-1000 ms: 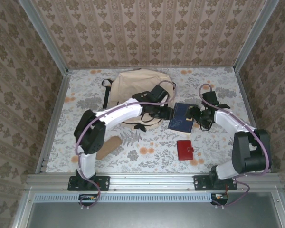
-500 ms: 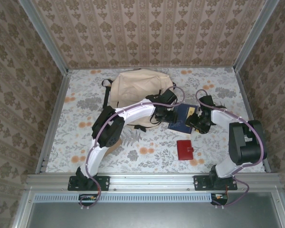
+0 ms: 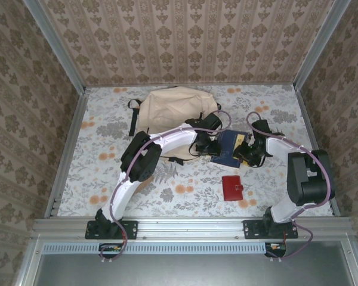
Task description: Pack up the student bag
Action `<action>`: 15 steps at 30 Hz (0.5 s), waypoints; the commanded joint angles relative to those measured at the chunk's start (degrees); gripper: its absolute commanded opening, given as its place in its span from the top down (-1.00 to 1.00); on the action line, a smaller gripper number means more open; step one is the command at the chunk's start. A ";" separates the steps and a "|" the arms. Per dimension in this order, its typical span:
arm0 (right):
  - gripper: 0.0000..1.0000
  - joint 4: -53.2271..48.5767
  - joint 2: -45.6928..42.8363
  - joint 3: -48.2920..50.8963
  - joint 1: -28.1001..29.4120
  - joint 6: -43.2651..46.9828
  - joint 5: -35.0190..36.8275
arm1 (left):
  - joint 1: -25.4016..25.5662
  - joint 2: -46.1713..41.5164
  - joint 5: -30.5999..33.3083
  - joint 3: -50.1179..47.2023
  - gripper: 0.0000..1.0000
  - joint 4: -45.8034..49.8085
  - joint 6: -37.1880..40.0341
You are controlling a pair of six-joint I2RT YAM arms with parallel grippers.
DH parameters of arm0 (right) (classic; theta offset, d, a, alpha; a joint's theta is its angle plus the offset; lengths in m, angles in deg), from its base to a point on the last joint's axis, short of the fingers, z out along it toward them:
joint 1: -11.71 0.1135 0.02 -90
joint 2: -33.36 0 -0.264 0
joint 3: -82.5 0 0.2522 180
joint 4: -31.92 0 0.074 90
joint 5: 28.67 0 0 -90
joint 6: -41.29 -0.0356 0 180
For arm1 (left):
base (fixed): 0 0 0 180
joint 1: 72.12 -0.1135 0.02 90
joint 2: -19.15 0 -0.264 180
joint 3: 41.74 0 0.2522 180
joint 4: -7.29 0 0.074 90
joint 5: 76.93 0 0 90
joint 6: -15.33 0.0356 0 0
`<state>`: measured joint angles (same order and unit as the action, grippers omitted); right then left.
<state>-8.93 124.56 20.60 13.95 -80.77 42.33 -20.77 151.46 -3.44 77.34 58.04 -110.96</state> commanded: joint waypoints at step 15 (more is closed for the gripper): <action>0.56 -3.39 -5.62 -2.77 0.47 1.07 -3.83 | 0.12 2.39 -1.60 0.42 0.47 2.06 -0.26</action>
<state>-11.38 118.96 19.04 13.89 -80.37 41.10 -20.92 151.52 -3.70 77.34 58.22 -111.09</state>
